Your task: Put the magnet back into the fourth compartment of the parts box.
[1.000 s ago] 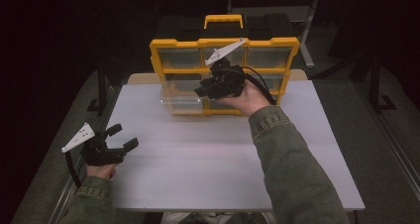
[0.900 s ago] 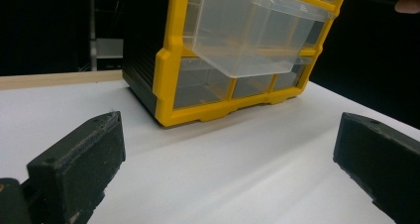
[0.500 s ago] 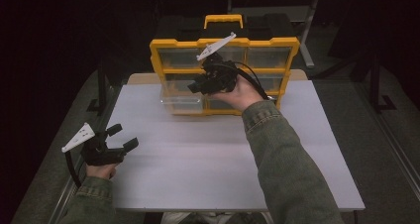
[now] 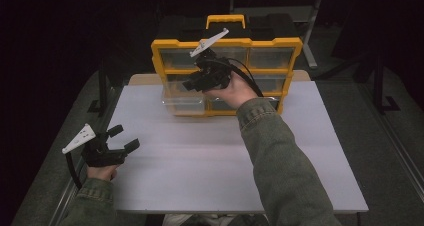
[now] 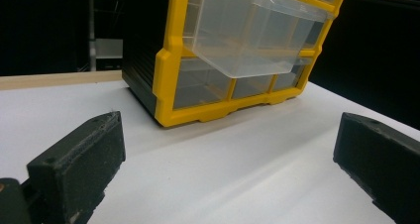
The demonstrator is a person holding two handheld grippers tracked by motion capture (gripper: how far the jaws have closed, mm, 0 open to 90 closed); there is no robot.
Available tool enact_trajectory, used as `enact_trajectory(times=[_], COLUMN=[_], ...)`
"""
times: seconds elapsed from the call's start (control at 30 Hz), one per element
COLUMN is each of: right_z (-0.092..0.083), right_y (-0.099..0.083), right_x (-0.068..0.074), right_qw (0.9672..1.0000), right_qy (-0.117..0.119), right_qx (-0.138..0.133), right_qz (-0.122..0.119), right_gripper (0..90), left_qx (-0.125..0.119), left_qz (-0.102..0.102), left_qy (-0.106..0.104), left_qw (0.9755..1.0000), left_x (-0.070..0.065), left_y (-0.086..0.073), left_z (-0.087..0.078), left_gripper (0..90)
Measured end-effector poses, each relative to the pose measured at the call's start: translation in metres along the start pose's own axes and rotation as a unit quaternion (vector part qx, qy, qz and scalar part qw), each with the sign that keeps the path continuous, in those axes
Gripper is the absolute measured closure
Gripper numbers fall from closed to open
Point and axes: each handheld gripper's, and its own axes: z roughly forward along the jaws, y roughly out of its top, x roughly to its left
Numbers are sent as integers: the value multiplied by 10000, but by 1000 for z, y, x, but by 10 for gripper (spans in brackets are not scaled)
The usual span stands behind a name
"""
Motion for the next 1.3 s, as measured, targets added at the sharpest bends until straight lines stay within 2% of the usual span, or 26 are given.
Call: enact_trajectory(times=[0.33,0.9,1.0,1.13,1.17,1.3], right_z=[13,35,36,33,33,26], right_y=[6,14,13,10,10,8], right_x=[-3,-7,-8,-9,-9,-11], right_qw=[9999,9996,9994,9995,9995,9995], right_qy=[-47,-112,-171,-183,-183,-205], right_qx=[91,242,265,195,195,69], right_qz=[-26,108,127,167,167,223], right_gripper=[611,597,467,363,363,224], left_qx=[-12,1,7,16,10,10], left_qz=[-5,-10,-13,-18,-19,-16], left_qy=[-12,-41,-39,-38,-41,-40], left_qw=[10000,10000,10000,10000,10000,10000], left_x=[0,0,1,0,0,0], left_y=[0,0,0,-1,-1,-1], left_z=[0,1,1,1,1,1], left_gripper=[0,0,0,0,0,0])
